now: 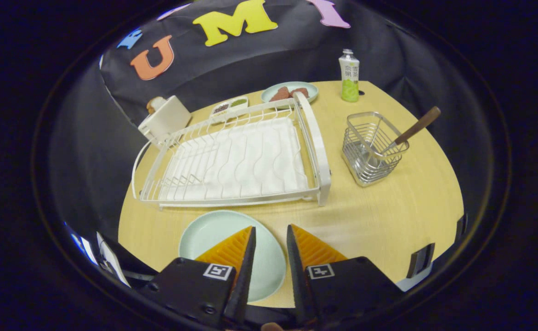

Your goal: Take the plate from the dish rack, then take the spoon from the basket and place it into the plate.

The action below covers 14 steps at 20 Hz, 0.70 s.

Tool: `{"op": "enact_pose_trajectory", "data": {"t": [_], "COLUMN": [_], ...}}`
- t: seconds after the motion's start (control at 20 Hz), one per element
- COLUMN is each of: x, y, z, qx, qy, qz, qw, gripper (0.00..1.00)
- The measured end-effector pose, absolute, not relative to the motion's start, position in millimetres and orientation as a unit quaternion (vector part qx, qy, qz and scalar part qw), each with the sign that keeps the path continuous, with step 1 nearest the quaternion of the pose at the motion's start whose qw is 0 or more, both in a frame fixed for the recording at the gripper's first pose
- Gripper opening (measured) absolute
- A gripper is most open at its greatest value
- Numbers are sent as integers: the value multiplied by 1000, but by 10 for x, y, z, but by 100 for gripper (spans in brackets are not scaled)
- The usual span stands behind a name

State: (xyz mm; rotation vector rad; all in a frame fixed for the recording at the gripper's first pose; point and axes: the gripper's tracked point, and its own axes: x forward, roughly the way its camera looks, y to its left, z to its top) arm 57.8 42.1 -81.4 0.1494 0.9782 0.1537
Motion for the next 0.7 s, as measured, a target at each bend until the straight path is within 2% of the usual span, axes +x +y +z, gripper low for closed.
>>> {"op": "enact_pose_trajectory", "data": {"t": [0.1, 0.15, 0.2, 0.25, 0.35, 0.6, 0.65, 0.7], "x": [619, 625, 609, 606, 559, 621, 625, 671], "y": [321, 278, 235, 196, 41, -642, -784, -920], "z": [-666, -593, -509, -430, -281, 135, 223, 279], "qx": [51, 43, 38, 36, 35, -11, -28, -39], "qy": [431, 413, 397, 381, 345, 233, 209, 185], "qz": [71, 70, 69, 69, 61, 3, -13, -27], "qw": [898, 907, 914, 921, 936, 972, 978, 982], "gripper": [57, 67, 70, 81, 86, 88, 99, 100]}}
